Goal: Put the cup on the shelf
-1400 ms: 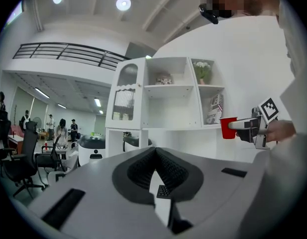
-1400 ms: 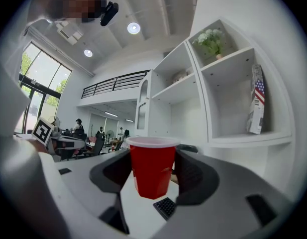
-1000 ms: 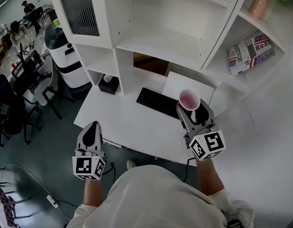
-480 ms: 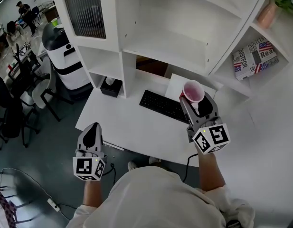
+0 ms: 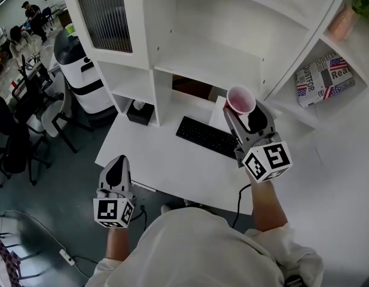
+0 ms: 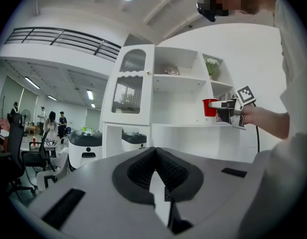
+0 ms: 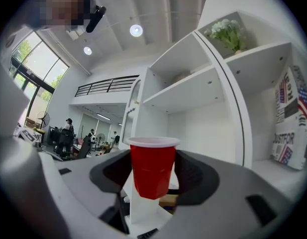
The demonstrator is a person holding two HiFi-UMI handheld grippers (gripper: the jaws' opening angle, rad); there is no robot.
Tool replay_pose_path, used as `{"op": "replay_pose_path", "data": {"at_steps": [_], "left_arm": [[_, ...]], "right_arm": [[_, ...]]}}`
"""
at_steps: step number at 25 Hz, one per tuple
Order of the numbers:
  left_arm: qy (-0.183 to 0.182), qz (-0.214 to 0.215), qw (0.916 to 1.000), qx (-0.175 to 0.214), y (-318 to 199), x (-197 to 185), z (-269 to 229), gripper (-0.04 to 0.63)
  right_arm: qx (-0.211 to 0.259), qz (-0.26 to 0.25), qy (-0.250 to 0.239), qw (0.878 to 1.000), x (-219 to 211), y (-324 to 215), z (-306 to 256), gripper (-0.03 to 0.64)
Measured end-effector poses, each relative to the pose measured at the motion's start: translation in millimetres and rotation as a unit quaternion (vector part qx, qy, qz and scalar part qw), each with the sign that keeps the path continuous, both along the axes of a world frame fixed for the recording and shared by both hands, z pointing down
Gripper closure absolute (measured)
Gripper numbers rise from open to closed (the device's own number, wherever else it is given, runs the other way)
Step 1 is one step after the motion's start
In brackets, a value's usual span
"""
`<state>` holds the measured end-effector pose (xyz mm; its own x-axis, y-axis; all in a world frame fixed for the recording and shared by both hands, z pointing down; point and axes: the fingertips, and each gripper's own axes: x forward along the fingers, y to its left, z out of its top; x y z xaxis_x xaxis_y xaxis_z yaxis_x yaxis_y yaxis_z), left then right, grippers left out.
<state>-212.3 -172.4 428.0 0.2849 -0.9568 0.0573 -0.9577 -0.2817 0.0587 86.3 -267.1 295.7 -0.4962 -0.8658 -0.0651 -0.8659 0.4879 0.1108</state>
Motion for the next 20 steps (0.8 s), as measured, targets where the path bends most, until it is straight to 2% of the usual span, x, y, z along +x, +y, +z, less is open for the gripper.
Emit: {"op": "replay_pose_path", "data": {"at_steps": [20], "left_arm": [[0.006, -0.021, 0.9998, 0.001, -8, 2, 1, 0.594]], "right_arm": [[-0.001, -0.011, -0.001, 1.0, -8, -89, -29, 0.342]]}}
